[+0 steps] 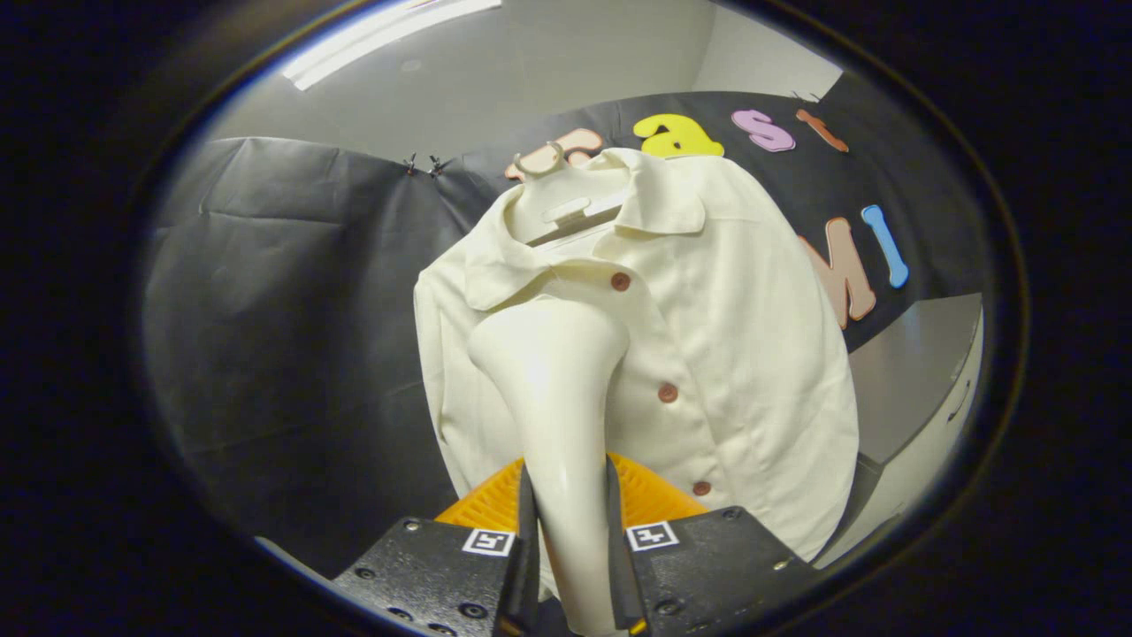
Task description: Iron the clothes twice with a garment steamer, once on the left side and once on the right side.
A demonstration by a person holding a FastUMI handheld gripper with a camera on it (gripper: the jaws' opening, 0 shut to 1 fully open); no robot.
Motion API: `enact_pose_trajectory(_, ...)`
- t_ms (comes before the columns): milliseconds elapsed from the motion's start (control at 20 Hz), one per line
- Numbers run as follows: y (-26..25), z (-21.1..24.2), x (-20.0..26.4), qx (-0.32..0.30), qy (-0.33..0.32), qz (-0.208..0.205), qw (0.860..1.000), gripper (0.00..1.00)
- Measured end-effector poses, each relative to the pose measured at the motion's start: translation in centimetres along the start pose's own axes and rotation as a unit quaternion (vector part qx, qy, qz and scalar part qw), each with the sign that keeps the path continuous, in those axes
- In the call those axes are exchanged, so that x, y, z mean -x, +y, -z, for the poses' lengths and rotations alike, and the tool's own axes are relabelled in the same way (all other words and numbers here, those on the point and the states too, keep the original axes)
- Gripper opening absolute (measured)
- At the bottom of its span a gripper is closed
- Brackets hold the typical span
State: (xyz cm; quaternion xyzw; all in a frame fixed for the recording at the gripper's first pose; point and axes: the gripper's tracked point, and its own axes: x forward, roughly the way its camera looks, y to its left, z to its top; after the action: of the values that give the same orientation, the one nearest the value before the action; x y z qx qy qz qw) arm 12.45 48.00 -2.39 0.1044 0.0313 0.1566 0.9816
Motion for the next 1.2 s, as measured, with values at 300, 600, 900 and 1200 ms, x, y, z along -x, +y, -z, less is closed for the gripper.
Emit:
enact_pose_trajectory(300, -0.4, 3.0, -1.4, 0.017, 0.032, 0.02, 0.999, 0.32)
enact_pose_trajectory(600, -1.8, 5.9, -2.1, 0.037, 0.059, 0.038, 0.997, 0.32)
enact_pose_trajectory(900, -3.9, 12.6, -1.5, 0.058, 0.118, 0.054, 0.99, 0.32)
enact_pose_trajectory(1200, -5.7, 19.7, -0.8, 0.078, 0.201, 0.078, 0.973, 0.33)
